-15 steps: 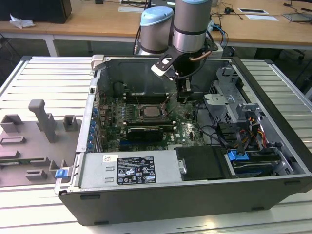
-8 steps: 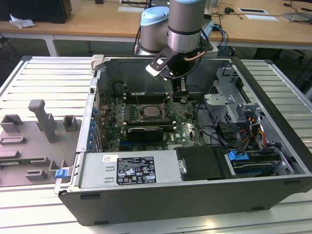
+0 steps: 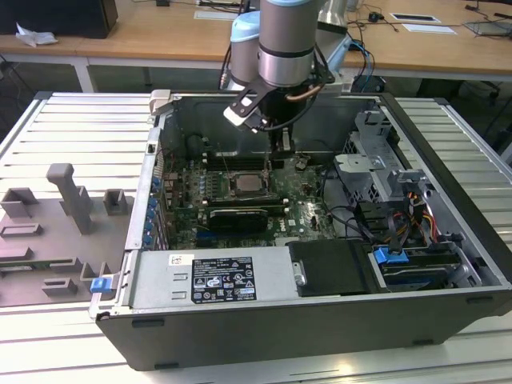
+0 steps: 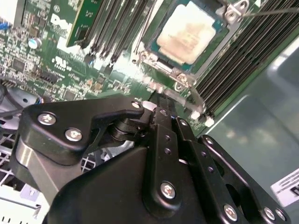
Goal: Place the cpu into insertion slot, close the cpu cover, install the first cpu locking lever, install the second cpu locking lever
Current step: 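Close the cpu cover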
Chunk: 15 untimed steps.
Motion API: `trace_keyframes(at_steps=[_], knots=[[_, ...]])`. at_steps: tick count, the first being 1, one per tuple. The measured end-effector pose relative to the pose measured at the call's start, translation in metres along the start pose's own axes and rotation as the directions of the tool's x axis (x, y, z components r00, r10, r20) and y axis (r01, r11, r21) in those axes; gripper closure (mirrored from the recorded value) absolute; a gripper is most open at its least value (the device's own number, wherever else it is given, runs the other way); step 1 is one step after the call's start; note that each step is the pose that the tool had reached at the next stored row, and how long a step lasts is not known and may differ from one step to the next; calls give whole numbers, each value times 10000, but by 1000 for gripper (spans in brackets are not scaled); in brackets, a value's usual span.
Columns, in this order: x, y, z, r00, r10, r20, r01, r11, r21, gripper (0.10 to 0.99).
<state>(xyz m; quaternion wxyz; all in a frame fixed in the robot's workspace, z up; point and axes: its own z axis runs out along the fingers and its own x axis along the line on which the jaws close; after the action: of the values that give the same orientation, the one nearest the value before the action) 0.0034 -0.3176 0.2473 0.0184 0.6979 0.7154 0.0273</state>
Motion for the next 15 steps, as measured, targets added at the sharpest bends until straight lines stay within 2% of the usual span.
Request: trace_keyframes(at_steps=[7, 15], knots=[[4, -174, 23, 10000, 0, 0, 0, 10000, 1, 980], [6, -289, 47, 10000, 0, 0, 0, 10000, 46, 980]])
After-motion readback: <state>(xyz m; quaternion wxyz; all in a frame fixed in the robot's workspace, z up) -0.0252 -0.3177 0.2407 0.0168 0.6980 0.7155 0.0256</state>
